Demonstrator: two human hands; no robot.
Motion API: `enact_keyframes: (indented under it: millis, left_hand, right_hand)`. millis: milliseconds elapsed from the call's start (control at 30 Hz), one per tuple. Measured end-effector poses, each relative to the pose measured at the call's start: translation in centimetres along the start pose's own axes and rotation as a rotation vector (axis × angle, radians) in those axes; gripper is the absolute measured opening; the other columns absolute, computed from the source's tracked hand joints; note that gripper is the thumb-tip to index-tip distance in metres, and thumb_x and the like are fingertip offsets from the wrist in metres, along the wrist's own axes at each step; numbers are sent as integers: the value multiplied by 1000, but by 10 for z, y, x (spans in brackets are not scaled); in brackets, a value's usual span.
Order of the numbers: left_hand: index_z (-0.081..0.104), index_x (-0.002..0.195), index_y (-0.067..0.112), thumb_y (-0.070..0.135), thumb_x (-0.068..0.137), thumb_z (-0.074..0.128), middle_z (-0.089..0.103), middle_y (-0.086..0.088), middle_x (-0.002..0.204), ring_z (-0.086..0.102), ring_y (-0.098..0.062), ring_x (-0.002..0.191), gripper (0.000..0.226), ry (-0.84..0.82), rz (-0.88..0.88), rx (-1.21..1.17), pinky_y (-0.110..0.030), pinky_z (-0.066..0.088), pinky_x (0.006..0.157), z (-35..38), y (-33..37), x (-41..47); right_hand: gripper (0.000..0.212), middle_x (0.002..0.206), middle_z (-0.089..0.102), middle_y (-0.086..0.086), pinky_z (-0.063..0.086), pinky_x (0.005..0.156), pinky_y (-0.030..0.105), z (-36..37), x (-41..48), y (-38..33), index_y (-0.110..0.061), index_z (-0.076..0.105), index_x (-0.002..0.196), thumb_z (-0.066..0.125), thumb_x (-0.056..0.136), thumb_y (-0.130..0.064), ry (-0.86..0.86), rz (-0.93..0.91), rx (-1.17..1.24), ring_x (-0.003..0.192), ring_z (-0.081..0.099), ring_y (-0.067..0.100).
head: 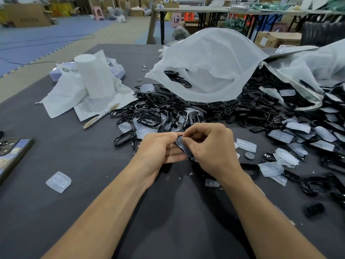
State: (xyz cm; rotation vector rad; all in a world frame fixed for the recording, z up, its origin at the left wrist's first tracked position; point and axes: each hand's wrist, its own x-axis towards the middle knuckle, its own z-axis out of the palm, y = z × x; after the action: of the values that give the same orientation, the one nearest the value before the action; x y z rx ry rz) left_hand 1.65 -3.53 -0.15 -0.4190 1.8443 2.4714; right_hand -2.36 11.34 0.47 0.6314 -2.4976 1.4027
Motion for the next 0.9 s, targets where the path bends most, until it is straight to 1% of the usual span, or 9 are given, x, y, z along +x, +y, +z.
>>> enact_keyframes:
  millis: [167,233,300,400,467,533,633,767,900]
  left_hand:
    - [81,91,5,5,100,53,79,-20,93,79,-27,83,29,-14,-6,-5,-35,64,72,-2,0,-1]
    - [80,97,3,2,90,58,79,-21,96,78,-27,85,24,-26,-7,24,-35,64,74,-2,0,-1]
    - [79,102,1,-4,86,56,79,-21,97,77,-23,82,28,-13,-6,44,-34,64,75,-2,-1,0]
    - [79,100,4,-11,91,50,79,-14,82,76,-18,71,34,3,1,49,-30,63,69,-1,-1,0]
    - [79,101,4,-12,92,47,75,-8,71,73,-14,63,36,11,8,48,-27,62,67,2,0,-1]
    - [77,101,4,-13,93,46,73,-4,66,71,-11,57,36,23,18,28,-25,62,63,3,1,-1]
    - [77,99,5,-12,94,48,77,-8,74,75,-13,63,34,43,29,-7,-25,62,63,4,4,-1]
    - [76,104,4,-11,94,51,74,-3,66,71,-9,58,30,44,48,9,-25,63,66,3,3,-3]
    - [81,100,9,-6,92,61,77,-11,84,72,-13,68,26,78,63,75,-25,61,67,1,3,-3]
  right_hand:
    - [14,59,67,-12,42,52,13,-1,0,1,-28,77,73,85,77,-18,-4,-11,-17,55,60,8]
    - [13,59,66,-13,40,54,12,-1,1,1,-28,77,74,86,76,-19,5,-15,-30,55,59,7]
    - [13,59,64,-11,39,56,14,-2,1,1,-29,77,77,87,76,-21,21,-20,-41,56,58,8]
    - [12,61,64,-10,43,59,20,-3,1,0,-31,77,81,87,75,-27,44,-6,-49,61,58,8]
    - [11,65,68,-12,48,59,20,-3,2,0,-32,77,81,86,75,-29,55,33,-24,64,63,7]
    - [9,69,72,-16,53,64,20,-5,3,1,-32,78,80,84,76,-26,56,92,36,67,67,3]
    - [8,69,74,-15,57,67,24,-7,5,4,-30,79,77,82,78,-22,16,179,101,68,71,3]
    - [14,65,74,-10,55,62,22,-6,5,4,-28,79,73,81,77,-15,-31,217,176,62,71,6]
    - [16,65,75,-4,55,63,27,-7,6,5,-26,79,73,83,76,-10,-35,242,249,61,69,9]
